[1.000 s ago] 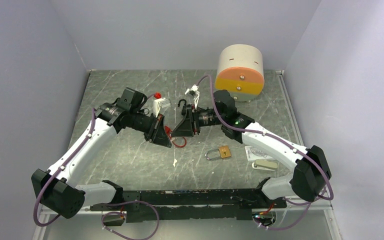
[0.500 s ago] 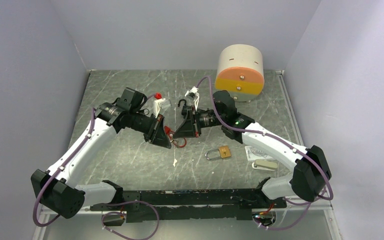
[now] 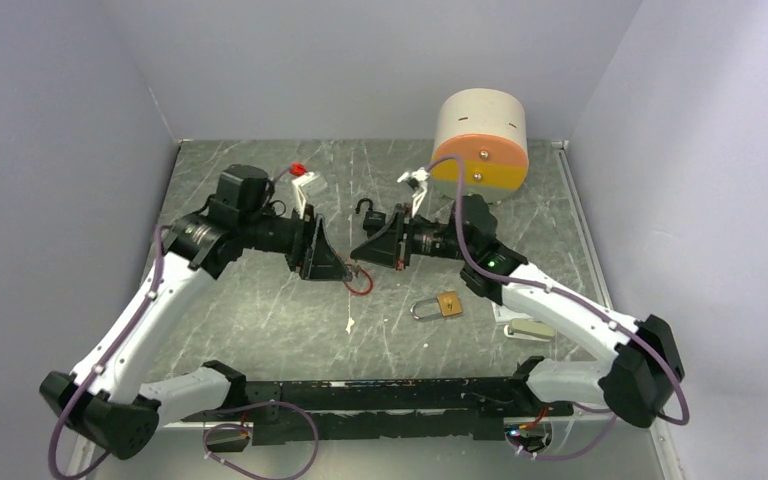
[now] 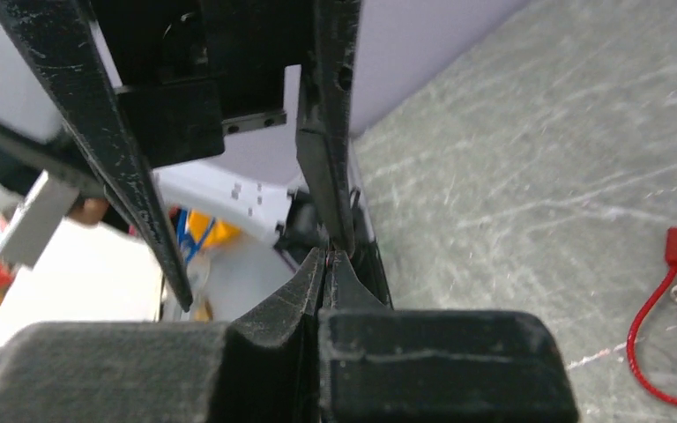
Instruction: Unlock with the key
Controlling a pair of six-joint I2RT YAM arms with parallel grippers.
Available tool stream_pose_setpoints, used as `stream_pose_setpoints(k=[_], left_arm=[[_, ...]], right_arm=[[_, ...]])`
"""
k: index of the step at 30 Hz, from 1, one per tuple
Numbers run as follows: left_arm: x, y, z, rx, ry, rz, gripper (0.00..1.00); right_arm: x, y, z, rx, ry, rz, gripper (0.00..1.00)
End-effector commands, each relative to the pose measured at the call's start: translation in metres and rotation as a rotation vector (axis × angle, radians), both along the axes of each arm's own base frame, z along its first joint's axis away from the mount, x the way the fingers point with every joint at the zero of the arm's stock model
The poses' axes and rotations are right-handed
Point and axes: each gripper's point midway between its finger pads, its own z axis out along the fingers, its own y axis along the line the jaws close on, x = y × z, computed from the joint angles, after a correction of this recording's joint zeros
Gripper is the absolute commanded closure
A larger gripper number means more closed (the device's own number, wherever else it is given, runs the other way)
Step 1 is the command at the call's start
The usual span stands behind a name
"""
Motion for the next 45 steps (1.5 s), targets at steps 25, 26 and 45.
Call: stream_pose_setpoints(k=[25,26,45], left_arm=[[0.029,-0.016,0.156,-0.635,-0.135,0.271,0.72],[0.029,-0.015,0.155,-0.636,-0.135,0.275,0.72],[-0.006,-0.012,0.142,-0.394,-0.295,0.025,0.97]], right_arm=[[0.012,-0.039,0.161,0.562,-0.042,-0.287,1.0],[0.013,-0.04,0.161,0.566,-0.038,-0.294,1.0],[-0.006,-0.041,0.149,0.283,-0.203,-0.206,0.36]])
